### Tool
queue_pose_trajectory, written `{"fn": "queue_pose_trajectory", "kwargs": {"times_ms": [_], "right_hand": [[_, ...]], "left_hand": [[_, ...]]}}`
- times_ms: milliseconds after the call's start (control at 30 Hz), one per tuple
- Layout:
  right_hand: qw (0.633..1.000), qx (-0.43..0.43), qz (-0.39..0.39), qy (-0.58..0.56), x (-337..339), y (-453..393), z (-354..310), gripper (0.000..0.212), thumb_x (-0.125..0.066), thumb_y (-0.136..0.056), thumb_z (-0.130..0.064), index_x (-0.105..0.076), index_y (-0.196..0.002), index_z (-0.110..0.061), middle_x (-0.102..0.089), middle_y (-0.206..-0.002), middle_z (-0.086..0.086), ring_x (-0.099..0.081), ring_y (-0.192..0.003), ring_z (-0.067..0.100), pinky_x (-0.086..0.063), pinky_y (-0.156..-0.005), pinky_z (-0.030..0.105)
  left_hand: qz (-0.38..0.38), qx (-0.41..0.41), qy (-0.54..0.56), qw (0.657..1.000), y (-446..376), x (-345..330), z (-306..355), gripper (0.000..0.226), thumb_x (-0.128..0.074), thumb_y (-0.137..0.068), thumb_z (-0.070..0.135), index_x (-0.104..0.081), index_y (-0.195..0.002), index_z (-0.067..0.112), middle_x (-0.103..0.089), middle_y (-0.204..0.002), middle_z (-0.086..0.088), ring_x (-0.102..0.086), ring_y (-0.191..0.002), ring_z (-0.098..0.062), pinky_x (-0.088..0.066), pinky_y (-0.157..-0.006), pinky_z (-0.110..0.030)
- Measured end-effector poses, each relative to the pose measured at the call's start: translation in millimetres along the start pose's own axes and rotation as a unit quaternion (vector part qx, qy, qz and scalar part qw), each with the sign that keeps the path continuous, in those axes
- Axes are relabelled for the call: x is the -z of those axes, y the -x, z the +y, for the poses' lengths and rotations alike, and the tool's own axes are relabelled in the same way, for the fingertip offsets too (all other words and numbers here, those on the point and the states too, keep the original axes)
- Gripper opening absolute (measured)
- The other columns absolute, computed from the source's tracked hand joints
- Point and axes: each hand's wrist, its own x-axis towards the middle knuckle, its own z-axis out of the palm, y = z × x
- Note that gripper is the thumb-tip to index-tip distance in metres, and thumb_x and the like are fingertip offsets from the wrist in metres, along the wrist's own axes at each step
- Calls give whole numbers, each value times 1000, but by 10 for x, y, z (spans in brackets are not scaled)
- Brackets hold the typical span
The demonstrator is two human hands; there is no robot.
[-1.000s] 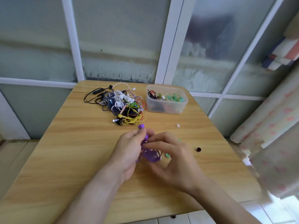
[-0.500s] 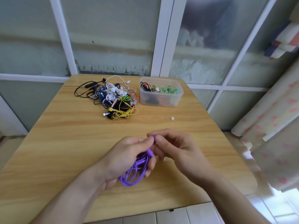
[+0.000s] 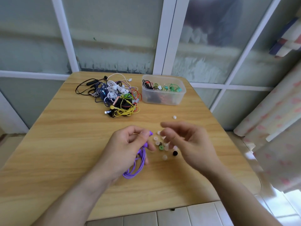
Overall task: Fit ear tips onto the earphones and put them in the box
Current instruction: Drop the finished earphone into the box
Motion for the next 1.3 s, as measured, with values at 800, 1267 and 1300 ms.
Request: {"fn": "queue_pose_trajectory", "kwargs": {"times_ms": [800,1267,1300], "right_hand": [[955,-67,-42,285,288,-534,314,8,-70,-87,-21,-71,-85,-28,-70,-73,-6,-56,-50,1,-47,-57,19],[917,17,-63,393,-18,-593,271,8,-70,-82,-34,-69,-74,-36,-60,-101,-10,-49,-102,19,-35,-84,27],[919,23,-59,390,-29,-592,269,10,-70,-83,-33,-68,-74,-36,-61,-100,-11,-49,-101,19,-37,-85,29]], "left_hand": [[14,33,-26,999,-32,-24,-13,18,-55,-97,26,-66,-98,11,-73,-78,-9,-58,-53,-26,-50,-58,-33],[22,42,-19,999,-29,-1,-20,18,-55,-97,25,-65,-98,11,-73,-79,-11,-58,-51,-24,-48,-49,-26],[24,43,-19,999,-26,4,-19,18,-55,-97,25,-65,-99,11,-73,-79,-11,-58,-51,-24,-47,-47,-24]]}}
